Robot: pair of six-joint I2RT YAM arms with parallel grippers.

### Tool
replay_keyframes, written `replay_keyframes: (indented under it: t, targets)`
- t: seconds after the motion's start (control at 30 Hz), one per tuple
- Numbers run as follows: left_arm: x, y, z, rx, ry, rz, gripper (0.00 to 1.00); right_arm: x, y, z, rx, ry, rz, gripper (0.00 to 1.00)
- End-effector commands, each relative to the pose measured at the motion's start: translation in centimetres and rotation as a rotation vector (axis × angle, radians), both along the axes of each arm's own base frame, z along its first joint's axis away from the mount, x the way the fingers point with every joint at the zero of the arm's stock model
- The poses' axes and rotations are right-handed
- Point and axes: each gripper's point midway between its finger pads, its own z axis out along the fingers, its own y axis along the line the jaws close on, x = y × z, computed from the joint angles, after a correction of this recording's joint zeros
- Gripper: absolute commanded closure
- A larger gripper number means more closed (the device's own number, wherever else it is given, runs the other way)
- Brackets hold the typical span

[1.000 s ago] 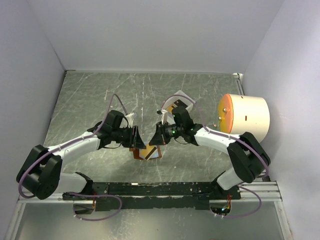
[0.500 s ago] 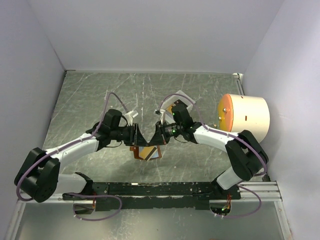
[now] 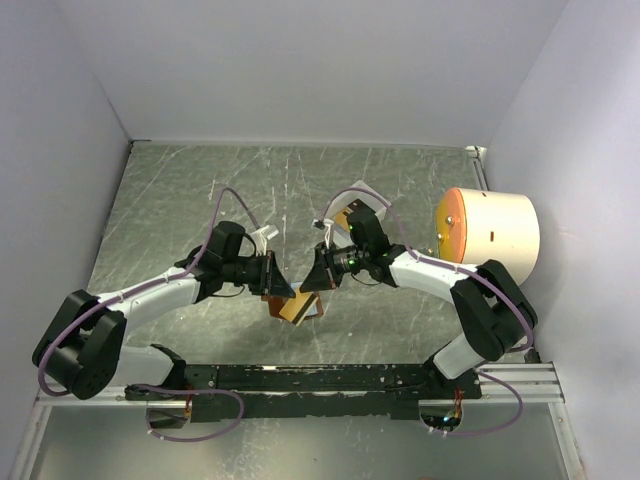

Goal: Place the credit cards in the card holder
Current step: Pick up the credit card from the storage box.

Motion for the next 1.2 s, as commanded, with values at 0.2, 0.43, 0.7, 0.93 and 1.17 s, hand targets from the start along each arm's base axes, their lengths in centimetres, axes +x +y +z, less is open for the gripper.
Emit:
replay_keyframes:
  t: [0.2,0.43,0.7,0.93,1.17]
  targets:
    - [0.0,0.2,-1.0,0.009,0.012,0.012,0.93,0.7,0.1,0.3,0.027,0.004,-0.031,0.88]
    - [0.9,2.0,-2.2,0.112,0.023,0.127,0.93,3.3,-1.8,0.9,0.006,0.045,-0.314,0.58]
    - [2.2,4.2,-2.5,0.233,0.014,0.259,0.93,3.8,-3.3,-0.2,-0.056,0.088,-0.494,0.52]
    - [3.3,5.1,-2.0,0.256,0.012,0.375,0.93,3.9,-1.3,-2.2,-0.152,0.105,-0.499,0.73]
    - [2.6,4.0,-2.9,0.143,0.087,0.408,0.93,3.8,-1.7,-6.2,-0.318,0.085,-0.557,0.79]
